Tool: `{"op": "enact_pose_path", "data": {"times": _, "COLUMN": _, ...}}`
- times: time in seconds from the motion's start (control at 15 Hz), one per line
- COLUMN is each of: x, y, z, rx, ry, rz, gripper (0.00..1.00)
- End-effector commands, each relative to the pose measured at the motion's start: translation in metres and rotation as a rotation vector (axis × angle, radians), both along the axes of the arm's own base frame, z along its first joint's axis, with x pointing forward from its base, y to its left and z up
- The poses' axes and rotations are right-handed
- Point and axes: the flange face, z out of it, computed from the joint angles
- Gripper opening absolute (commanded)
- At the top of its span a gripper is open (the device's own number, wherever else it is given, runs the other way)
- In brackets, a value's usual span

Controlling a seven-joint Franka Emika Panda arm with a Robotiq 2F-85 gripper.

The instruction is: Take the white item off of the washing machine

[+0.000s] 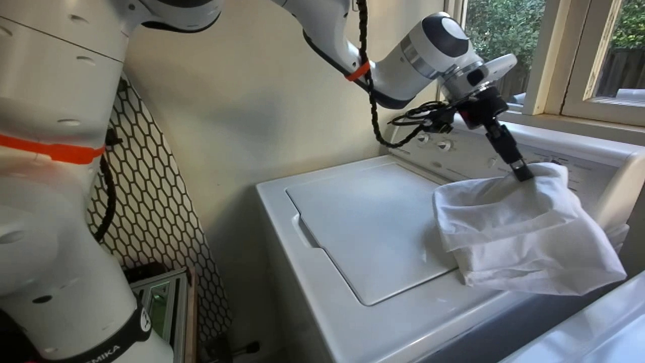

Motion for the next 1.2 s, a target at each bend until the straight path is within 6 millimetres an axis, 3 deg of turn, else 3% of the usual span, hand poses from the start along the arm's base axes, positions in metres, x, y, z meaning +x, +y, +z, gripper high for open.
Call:
{"op": "enact_pose_path", "data": {"times": 0.0, "x": 0.018, "y": -0.052, "z": 0.026, "rx": -0.008, "ry": -0.090, "rz": -0.174, "gripper": 0.01}}
{"op": "enact_pose_path", "data": {"times": 0.33, "x": 0.018, "y": -0.129, "z": 0.051, "rx": -0.049, "ry": -0.144, "rz": -0.424, "gripper": 0.01}}
{"op": "enact_pose_path", "data": {"times": 0.6, "x": 0.010, "y": -0.189, "z": 0.054, "rx": -0.083, "ry": -0.164, "rz": -0.626, "gripper": 0.01}}
{"op": "enact_pose_path", "data": {"times": 0.87, "x": 0.004, "y": -0.250, "z": 0.044, "rx": -0.136, "ry": -0.236, "rz": -0.807, "gripper": 0.01}}
{"op": "enact_pose_path", "data": {"times": 1.13, "x": 0.009, "y": -0.291, "z": 0.007, "rx": -0.217, "ry": -0.357, "rz": -0.942, "gripper": 0.01}}
